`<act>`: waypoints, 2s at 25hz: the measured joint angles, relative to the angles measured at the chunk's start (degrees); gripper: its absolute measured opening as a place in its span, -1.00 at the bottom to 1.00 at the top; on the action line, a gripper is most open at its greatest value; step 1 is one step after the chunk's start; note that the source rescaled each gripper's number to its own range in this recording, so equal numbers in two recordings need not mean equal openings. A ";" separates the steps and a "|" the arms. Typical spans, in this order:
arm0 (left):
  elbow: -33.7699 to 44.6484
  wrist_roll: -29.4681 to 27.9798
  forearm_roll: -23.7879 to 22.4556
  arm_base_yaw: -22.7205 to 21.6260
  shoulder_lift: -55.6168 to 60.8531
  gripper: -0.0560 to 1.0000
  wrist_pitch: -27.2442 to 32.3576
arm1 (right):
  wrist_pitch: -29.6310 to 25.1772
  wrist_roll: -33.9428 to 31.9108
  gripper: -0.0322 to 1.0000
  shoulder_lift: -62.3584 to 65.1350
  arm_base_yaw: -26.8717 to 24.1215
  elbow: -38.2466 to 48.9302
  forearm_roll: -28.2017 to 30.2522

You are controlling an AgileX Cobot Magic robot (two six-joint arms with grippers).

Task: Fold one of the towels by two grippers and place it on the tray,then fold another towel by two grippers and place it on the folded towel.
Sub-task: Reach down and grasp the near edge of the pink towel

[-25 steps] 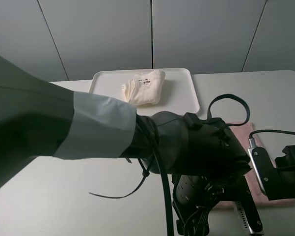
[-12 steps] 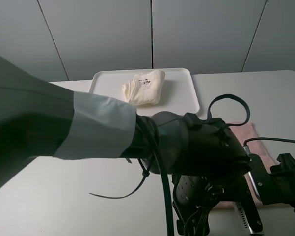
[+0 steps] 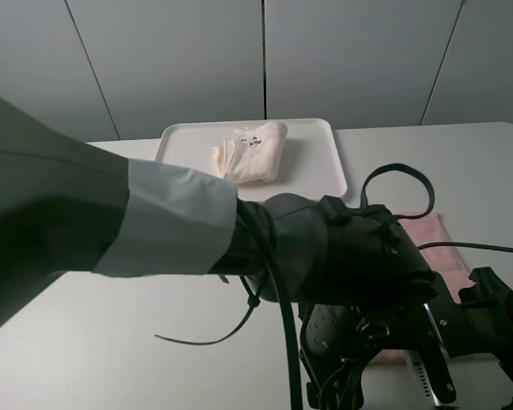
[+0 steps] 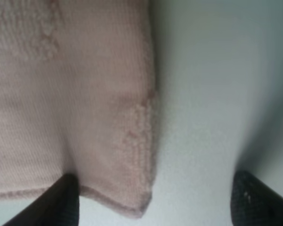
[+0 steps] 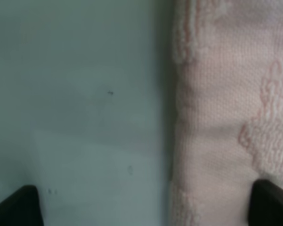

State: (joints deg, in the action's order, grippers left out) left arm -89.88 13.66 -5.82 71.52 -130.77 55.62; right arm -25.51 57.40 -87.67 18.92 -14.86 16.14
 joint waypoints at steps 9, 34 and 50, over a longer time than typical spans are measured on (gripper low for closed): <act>0.00 0.00 0.00 0.00 0.00 0.70 0.72 | 1.84 -4.35 -0.33 -0.50 0.00 -0.23 4.54; 0.00 0.59 -3.02 0.13 -0.04 0.70 -1.63 | 4.22 -5.72 -0.92 -0.50 0.00 -0.23 7.31; 0.00 2.83 -0.72 0.13 -0.04 0.70 -2.61 | 4.43 -5.83 -0.92 -0.50 0.00 -0.23 8.22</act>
State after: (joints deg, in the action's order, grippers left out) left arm -89.88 16.49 -6.54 71.65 -130.82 53.00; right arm -21.08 51.57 -88.16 18.92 -15.08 24.36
